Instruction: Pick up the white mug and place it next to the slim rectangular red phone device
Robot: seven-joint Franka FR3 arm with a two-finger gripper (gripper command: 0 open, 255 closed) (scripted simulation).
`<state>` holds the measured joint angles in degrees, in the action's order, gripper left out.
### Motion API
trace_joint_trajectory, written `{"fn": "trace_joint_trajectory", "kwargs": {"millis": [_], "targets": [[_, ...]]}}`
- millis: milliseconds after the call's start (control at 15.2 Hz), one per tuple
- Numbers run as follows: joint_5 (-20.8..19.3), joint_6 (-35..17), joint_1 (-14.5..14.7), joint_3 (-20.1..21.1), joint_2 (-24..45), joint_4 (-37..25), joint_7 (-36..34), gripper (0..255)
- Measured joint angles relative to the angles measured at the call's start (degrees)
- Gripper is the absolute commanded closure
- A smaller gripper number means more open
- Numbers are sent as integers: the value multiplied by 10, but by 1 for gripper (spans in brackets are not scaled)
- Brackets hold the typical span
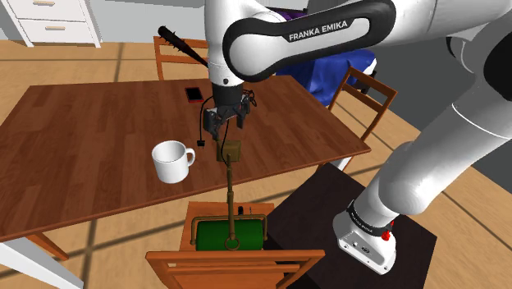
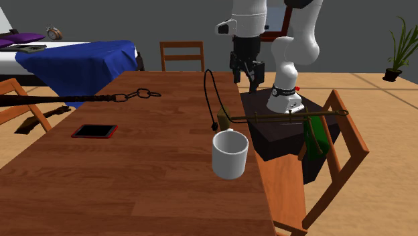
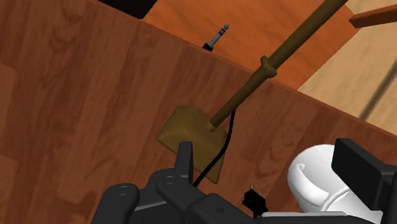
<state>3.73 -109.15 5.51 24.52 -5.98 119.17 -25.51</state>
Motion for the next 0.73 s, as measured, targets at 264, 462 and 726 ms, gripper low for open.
{"fn": "trace_joint_trajectory", "kwargs": {"millis": [264, 462, 726], "targets": [[-37, -17, 15, 21, 89, -68, -56, 0], [-71, -17, 35, 30, 161, -134, -98, 0], [-117, -9, 73, 30, 260, -231, -147, 0]]}}
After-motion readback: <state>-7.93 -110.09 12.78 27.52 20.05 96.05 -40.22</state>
